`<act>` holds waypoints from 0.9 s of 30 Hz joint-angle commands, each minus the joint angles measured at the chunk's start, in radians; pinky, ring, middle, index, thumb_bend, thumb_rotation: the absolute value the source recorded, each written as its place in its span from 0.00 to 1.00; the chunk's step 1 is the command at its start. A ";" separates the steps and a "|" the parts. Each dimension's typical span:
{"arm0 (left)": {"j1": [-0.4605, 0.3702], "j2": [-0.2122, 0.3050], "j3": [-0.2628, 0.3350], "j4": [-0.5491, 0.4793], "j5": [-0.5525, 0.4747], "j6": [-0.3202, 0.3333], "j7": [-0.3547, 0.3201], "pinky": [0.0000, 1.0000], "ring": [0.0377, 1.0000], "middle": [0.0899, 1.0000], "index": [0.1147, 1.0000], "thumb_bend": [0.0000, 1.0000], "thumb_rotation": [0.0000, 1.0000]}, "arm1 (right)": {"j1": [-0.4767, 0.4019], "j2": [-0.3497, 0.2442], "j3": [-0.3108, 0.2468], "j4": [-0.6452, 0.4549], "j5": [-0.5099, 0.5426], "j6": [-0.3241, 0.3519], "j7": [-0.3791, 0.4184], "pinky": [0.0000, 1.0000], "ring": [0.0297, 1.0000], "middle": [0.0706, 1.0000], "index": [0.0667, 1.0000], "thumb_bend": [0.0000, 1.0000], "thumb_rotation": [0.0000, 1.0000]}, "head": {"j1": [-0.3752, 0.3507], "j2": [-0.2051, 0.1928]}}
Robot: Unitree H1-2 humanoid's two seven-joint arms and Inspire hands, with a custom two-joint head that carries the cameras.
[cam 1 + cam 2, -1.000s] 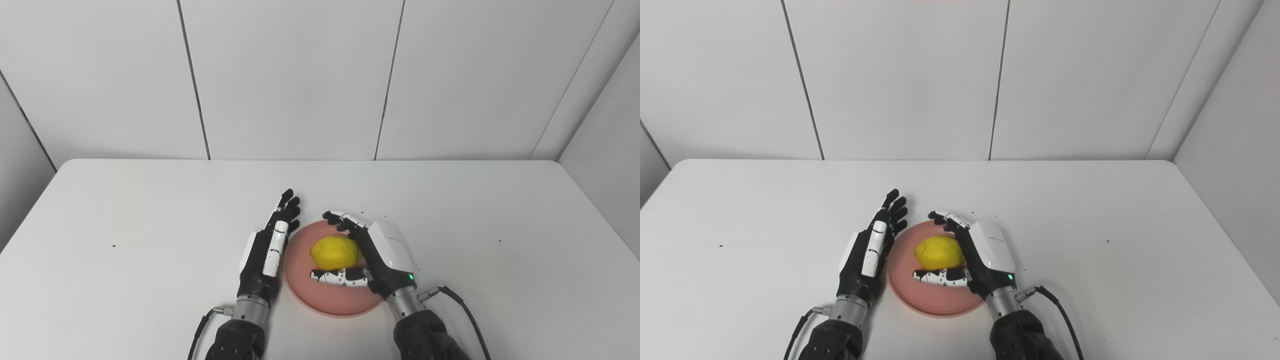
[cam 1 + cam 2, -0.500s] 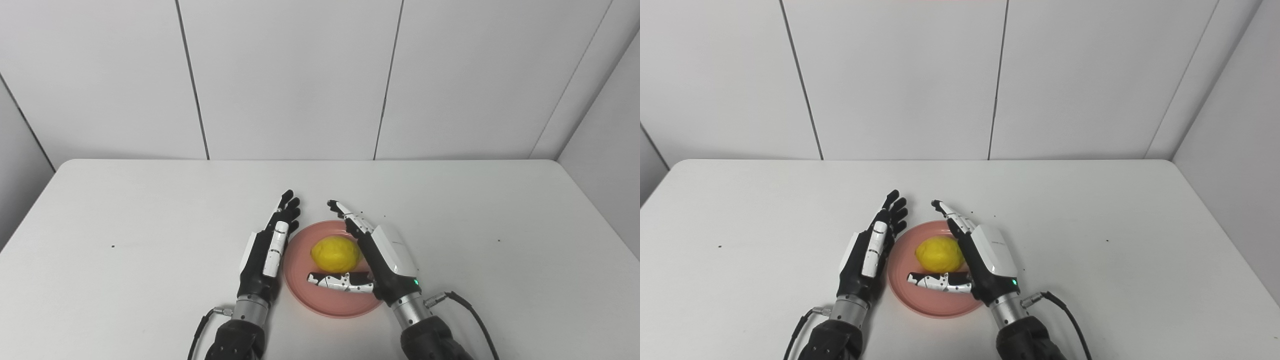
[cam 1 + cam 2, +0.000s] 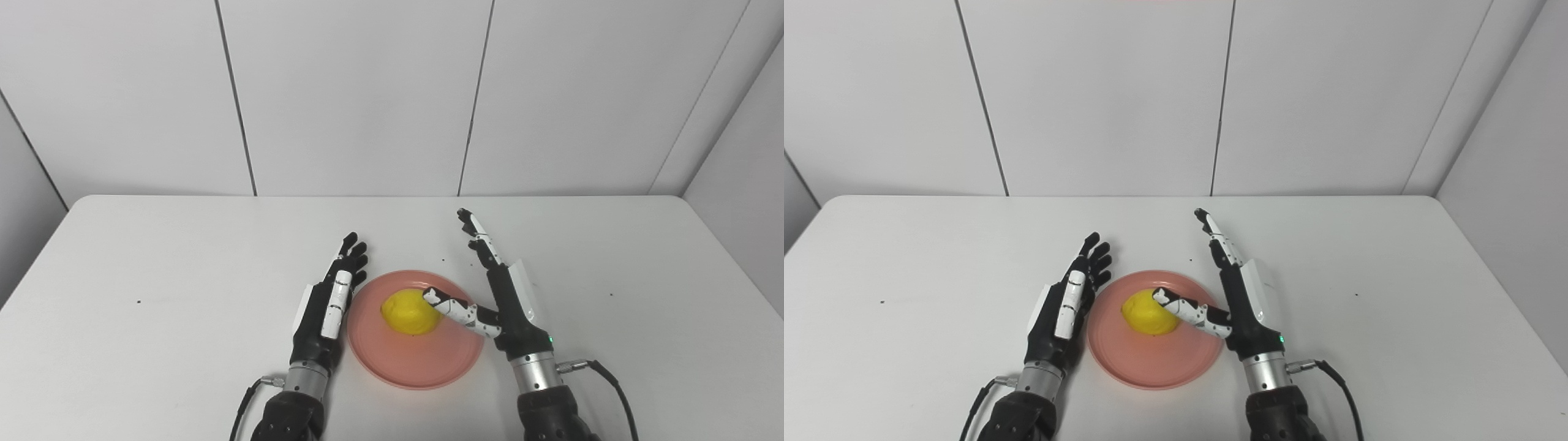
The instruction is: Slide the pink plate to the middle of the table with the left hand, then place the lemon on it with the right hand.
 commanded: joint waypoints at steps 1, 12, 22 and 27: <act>0.018 0.012 0.006 0.026 -0.002 -0.012 0.000 0.94 0.94 0.94 0.94 0.55 1.00 | -0.024 -0.004 -0.024 -0.019 0.020 -0.041 -0.014 0.84 0.90 0.93 0.94 0.62 0.85 | 0.000 0.005; 0.027 0.016 0.004 0.006 0.010 0.008 0.008 0.97 0.95 0.94 0.94 0.54 1.00 | -0.011 0.013 -0.077 0.010 0.115 0.040 0.040 0.87 0.92 0.92 0.93 0.62 0.96 | 0.005 0.010; 0.034 0.024 0.001 -0.011 0.047 -0.010 0.034 0.99 0.98 0.97 0.96 0.53 1.00 | -0.009 0.037 -0.076 0.064 0.191 0.058 0.092 0.86 0.92 0.93 0.93 0.59 1.00 | 0.006 0.014; 0.035 0.025 0.000 -0.011 0.052 -0.012 0.042 1.00 1.00 0.99 0.98 0.53 1.00 | -0.002 0.048 -0.066 0.074 0.213 0.038 0.115 0.86 0.91 0.94 0.94 0.52 0.99 | 0.006 0.014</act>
